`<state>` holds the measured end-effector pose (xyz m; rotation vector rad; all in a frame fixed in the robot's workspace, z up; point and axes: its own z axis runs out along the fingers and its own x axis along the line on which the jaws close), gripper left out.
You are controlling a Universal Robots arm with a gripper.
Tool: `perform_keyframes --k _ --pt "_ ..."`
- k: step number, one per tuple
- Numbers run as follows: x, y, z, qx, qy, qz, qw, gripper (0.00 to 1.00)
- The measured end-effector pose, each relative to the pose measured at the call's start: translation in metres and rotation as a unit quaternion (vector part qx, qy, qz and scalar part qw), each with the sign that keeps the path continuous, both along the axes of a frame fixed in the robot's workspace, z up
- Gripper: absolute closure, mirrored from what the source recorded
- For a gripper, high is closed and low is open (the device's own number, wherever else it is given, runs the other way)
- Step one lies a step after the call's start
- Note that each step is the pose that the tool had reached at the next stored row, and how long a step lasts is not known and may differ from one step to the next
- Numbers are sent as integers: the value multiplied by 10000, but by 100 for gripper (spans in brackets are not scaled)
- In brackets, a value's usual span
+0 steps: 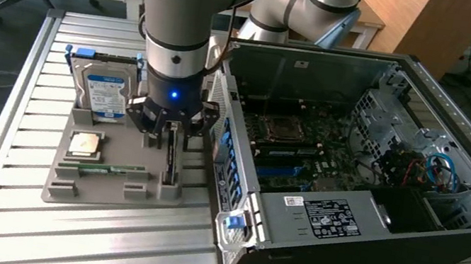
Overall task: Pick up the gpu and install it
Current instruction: 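Pick up the gpu and move the gpu toward the slot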
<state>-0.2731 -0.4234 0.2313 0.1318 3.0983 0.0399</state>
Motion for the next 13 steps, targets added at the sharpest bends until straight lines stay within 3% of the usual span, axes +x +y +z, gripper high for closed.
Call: perform_keyframes --k 13 --pt "-5 -23 -1 1 -1 0 10000 51"
